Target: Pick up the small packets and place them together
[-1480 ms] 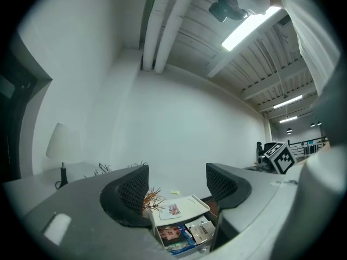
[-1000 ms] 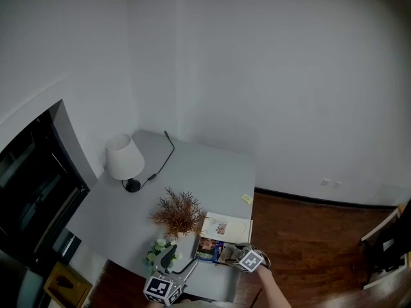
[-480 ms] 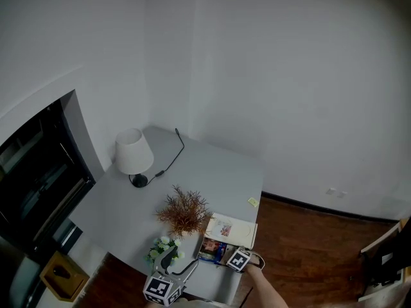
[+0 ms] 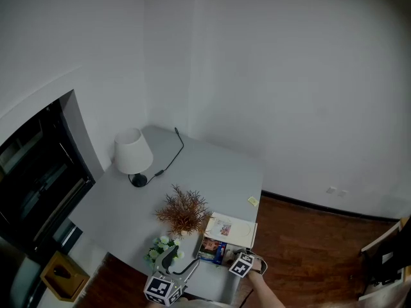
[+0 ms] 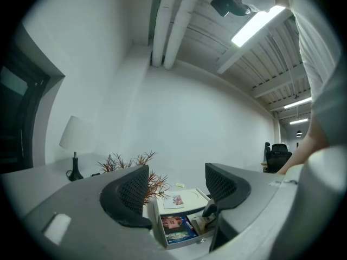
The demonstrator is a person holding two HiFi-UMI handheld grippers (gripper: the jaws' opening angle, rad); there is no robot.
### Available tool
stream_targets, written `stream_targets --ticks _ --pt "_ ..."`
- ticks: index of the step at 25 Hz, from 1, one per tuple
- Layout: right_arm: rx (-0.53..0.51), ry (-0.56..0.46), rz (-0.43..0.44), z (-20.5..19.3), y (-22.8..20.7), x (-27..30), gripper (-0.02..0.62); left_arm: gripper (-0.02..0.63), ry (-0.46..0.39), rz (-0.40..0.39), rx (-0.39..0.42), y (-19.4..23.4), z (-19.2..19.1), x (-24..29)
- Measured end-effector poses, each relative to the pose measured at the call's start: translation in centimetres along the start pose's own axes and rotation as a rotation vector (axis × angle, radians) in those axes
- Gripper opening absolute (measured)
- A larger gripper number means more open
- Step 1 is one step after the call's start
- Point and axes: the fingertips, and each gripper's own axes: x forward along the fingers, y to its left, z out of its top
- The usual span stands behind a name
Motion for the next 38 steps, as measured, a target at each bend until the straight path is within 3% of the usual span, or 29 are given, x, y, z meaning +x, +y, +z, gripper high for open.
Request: stream_targets --ticks 7,11,16,19,25,29,33,38 --pt "0.022 -0.180 -0.038 2.6 -0.9 -5.7 0.184 0.316 0.019 -0.027 -0.011 -1.1 -0.8 0.4" --pt "0.009 -0.219 -0.062 3.8 -3.7 -8.0 0.186 0.316 0.023 -0.029 -0.013 -1.1 -1.0 0.3" --pt "-0.012 -0.170 -0.078 4.1 -9.1 -7.1 0.186 0.314 0.042 -0.015 0.005 -0.8 -0.5 0.1" --pt "-0.016 -0.131 -0.034 3.9 -10.8 -6.0 0.191 0.314 0.052 0.004 0.004 -0.2 -0.6 -0.2" --pt "-0.059 -0.013 0.021 3.1 -11.7 -3.6 0.204 0.313 0.019 0.037 0.003 0.9 0.2 -0.8" --pt "-0.013 -0.035 0.018 3.5 -12.3 -2.8 0.212 0.313 0.025 0.057 0.002 1.6 0.2 -1.0" --pt "-0.061 -0.015 -0.036 3.5 -13.4 -2.4 0.284 0.313 0.031 0.063 0.004 1.7 0.0 -1.1" --pt "-0.056 -0.009 -0.031 2.9 -13.4 -2.1 0.308 0.313 0.038 0.059 0.001 1.5 -0.2 -1.0"
